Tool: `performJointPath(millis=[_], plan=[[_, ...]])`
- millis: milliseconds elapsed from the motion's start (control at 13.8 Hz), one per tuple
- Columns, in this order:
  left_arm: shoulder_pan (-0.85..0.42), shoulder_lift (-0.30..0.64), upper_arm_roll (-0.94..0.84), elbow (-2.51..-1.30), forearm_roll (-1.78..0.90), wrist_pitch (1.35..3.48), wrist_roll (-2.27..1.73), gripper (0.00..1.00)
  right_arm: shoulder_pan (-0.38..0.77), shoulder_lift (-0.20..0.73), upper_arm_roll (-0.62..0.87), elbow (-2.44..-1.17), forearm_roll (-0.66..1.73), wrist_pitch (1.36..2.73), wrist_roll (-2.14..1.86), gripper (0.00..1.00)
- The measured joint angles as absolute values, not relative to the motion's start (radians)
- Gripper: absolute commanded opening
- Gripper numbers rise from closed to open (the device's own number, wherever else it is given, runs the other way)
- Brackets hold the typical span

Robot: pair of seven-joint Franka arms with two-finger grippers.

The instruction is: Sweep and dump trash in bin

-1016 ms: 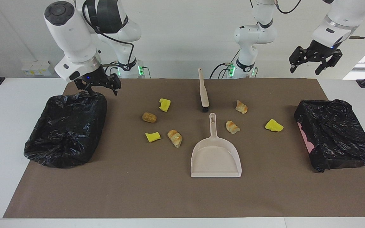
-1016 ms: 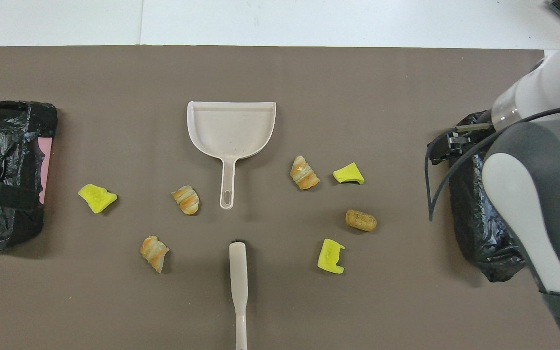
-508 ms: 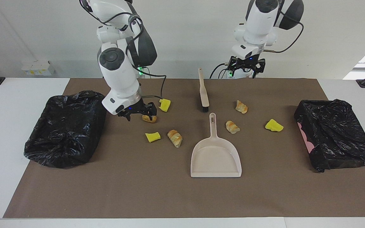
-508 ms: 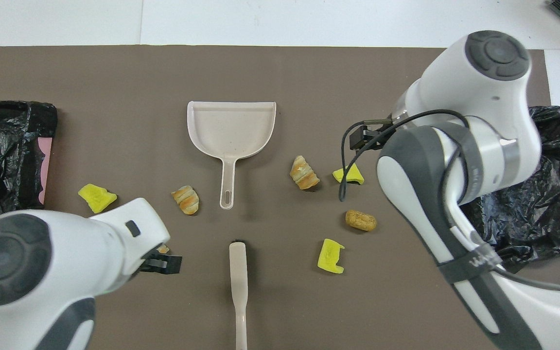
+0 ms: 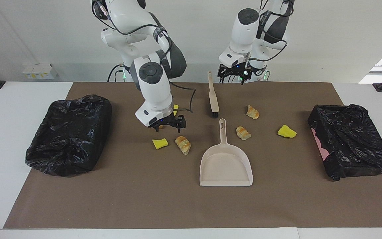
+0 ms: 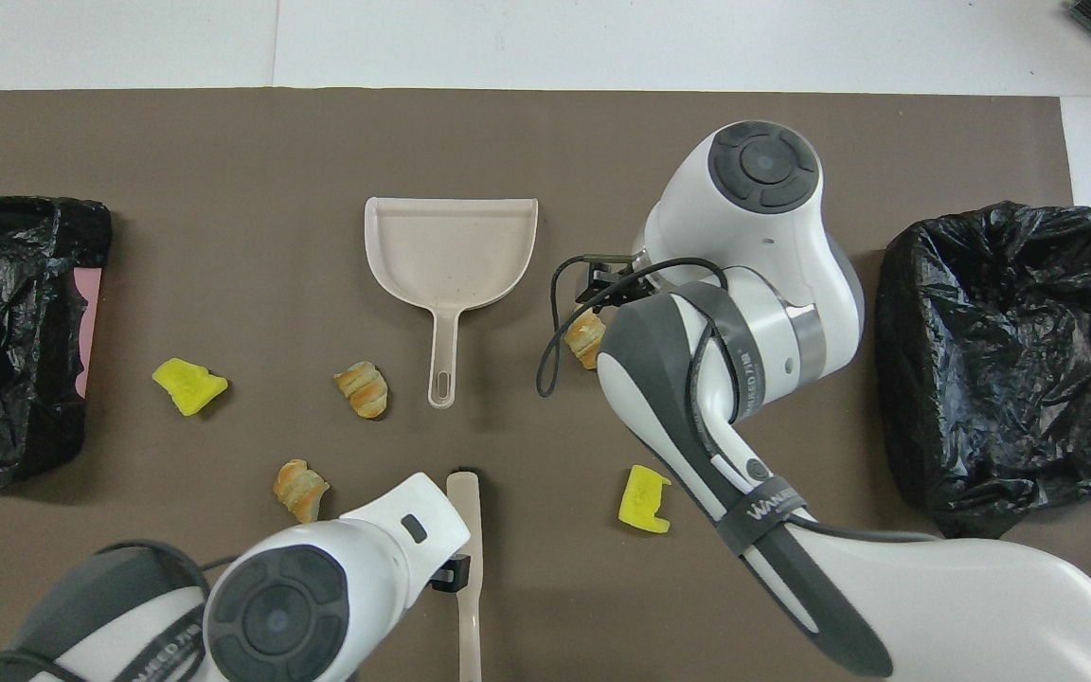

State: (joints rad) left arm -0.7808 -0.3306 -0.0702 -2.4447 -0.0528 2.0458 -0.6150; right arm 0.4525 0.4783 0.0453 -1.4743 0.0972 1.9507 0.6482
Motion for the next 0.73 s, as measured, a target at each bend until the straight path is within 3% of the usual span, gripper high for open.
performJointPath(millis=[436,726], plan=[[-0.965,-0.326,-0.069,-2.616,-0.071,2.213,-0.745,1.00,0.587,0.673,0.043,-1.264,0.098,2.031,0.889,1.00],[-0.974,-0.326,-0.065,-2.631,-0.120,2.227,-0.752,0.82,0.644,0.764,0.039,-1.179,0.093,2.046,0.944,0.98]])
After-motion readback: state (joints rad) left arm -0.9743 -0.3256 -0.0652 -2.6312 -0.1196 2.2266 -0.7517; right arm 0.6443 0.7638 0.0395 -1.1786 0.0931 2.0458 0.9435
